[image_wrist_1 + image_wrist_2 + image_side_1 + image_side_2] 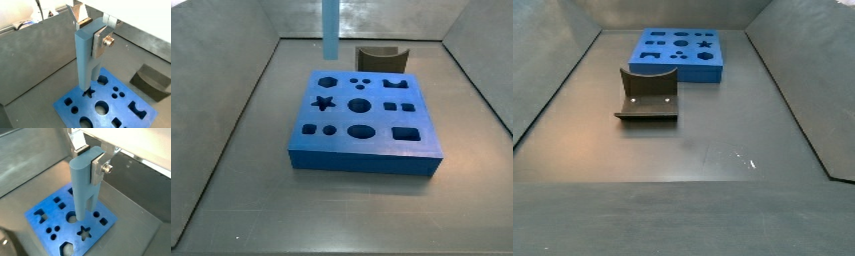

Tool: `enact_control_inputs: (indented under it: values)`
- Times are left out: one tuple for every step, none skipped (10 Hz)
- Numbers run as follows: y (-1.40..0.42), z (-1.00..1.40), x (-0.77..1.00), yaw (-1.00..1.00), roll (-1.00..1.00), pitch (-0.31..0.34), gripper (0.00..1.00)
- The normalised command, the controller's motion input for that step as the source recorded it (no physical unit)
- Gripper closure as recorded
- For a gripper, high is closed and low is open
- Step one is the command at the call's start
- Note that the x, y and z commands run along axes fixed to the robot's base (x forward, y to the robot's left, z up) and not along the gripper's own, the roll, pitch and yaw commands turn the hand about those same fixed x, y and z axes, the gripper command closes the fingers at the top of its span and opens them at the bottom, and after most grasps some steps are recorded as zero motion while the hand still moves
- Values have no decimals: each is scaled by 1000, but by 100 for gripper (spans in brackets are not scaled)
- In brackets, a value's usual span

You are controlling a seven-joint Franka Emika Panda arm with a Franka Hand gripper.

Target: Insert the square-circle object.

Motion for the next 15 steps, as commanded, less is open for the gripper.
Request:
enact_control_inputs:
  values:
    - [-317, -414, -11, -811, -24, -100, 100]
    - [-340, -437, -31, -774, -39, -129, 100]
    - [-311, -480, -54, -826, -20, -163, 100]
    - [-220, -471, -26, -906, -16, -119, 100]
    - [-191, -471, -14, -923, -14, -99, 100]
    - [-137, -420, 0, -969, -10, -20, 100]
    - [-17, -426, 0, -1000, 0, 0, 100]
    - [0, -389, 0, -1000, 0, 0, 100]
    - [0, -357, 0, -1000, 0, 0, 100]
    - [0, -326, 0, -1000, 0, 0, 100]
    - [0, -160, 0, -1000, 17, 0, 100]
    - [-3, 0, 0, -1000, 37, 10, 100]
    - [-11, 0, 0, -1000, 44, 10, 100]
    - [-54, 0, 0, -1000, 24, 19, 100]
    - [-114, 0, 0, -986, 49, 9, 100]
